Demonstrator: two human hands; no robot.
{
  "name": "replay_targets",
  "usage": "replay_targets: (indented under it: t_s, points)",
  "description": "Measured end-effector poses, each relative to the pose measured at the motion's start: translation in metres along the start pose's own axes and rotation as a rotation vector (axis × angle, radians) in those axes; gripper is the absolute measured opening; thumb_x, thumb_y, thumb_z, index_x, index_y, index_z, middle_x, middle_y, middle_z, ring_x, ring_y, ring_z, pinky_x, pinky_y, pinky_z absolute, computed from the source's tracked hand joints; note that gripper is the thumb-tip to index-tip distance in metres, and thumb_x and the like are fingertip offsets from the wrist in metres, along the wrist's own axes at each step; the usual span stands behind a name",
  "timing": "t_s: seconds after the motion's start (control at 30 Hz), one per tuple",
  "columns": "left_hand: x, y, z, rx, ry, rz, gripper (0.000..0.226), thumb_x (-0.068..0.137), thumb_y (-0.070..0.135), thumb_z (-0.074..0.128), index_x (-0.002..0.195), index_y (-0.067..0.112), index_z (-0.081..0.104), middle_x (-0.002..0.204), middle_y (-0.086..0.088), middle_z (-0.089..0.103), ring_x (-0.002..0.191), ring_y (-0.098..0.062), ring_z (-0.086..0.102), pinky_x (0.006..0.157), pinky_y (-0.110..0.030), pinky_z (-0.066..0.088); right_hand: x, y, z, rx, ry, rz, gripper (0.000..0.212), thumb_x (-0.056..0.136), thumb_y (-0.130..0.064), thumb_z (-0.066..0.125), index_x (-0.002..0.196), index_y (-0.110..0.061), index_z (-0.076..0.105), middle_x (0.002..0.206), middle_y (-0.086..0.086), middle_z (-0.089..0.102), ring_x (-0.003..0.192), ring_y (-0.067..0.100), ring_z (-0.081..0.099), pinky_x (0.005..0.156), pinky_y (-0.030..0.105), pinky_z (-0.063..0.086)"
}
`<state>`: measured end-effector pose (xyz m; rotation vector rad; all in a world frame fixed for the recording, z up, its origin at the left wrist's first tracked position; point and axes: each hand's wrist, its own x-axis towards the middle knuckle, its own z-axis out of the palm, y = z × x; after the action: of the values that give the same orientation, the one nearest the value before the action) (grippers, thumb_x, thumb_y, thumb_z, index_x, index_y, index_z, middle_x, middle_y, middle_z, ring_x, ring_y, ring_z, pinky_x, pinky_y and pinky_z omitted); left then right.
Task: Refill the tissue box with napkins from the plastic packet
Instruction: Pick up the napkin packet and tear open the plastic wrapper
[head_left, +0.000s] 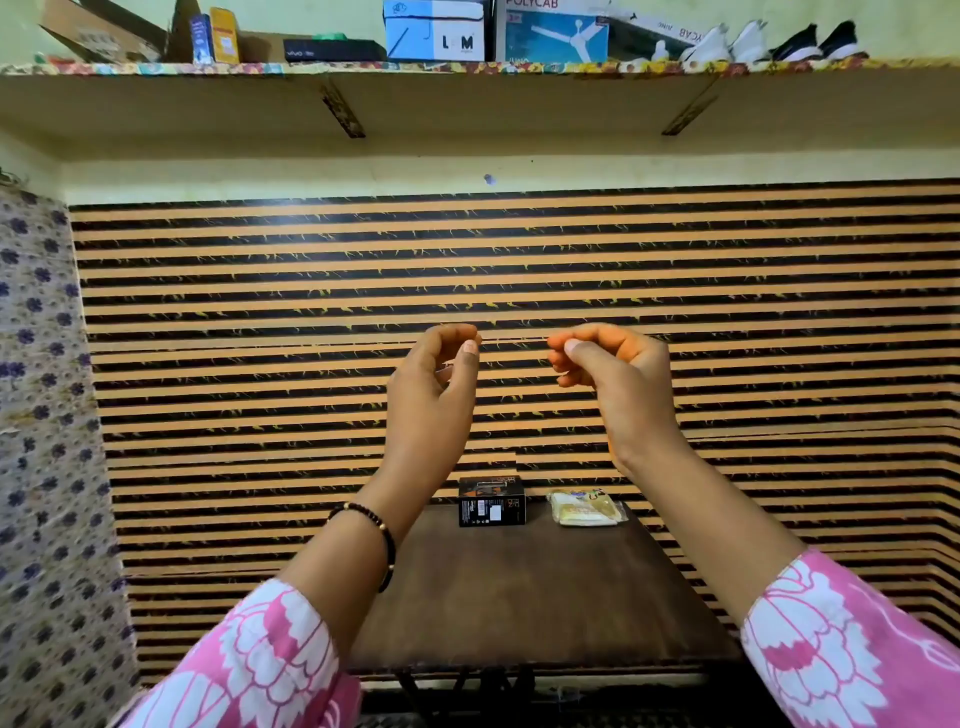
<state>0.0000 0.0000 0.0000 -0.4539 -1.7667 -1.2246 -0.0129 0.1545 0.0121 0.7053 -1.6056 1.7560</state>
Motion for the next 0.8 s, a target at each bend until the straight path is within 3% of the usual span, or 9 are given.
replay_targets:
  t_s: [0.43, 0.7, 0.8]
  points:
    - [-0.025, -0.062, 0.048, -0.104, 0.026, -0.111, 0.019, 0.095, 0.021, 0.048, 0.109, 0.024, 0.06, 0.104, 0.01, 0.066, 0.099, 0.0, 0.061, 0.081, -0.014, 0.05, 0.001, 0.081, -0.033, 0.123, -0.021, 0.169, 0.021, 0.088, -0.003, 0.051, 0.081, -0.009, 0.07, 0.077, 0.007, 0.068, 0.077, 0.018, 0.064, 0.066, 0.028, 0.052]
    - [-0.006, -0.159, 0.061, -0.138, 0.015, -0.17, 0.019, 0.095, 0.021, 0.048, 0.109, 0.025, 0.06, 0.105, 0.009, 0.066, 0.102, -0.004, 0.062, 0.084, -0.024, 0.052, 0.017, 0.173, -0.002, 0.144, -0.014, 0.273, 0.023, 0.088, 0.0, 0.051, 0.077, -0.008, 0.07, 0.073, 0.007, 0.067, 0.075, 0.02, 0.062, 0.066, 0.029, 0.051]
    - [0.005, -0.2, 0.062, -0.156, -0.019, -0.215, 0.018, 0.095, 0.021, 0.048, 0.107, 0.03, 0.059, 0.104, 0.01, 0.067, 0.101, -0.003, 0.062, 0.082, -0.021, 0.052, 0.025, 0.212, 0.017, 0.152, -0.003, 0.335, 0.023, 0.088, 0.001, 0.05, 0.078, -0.006, 0.069, 0.07, 0.006, 0.067, 0.071, 0.018, 0.062, 0.061, 0.024, 0.052]
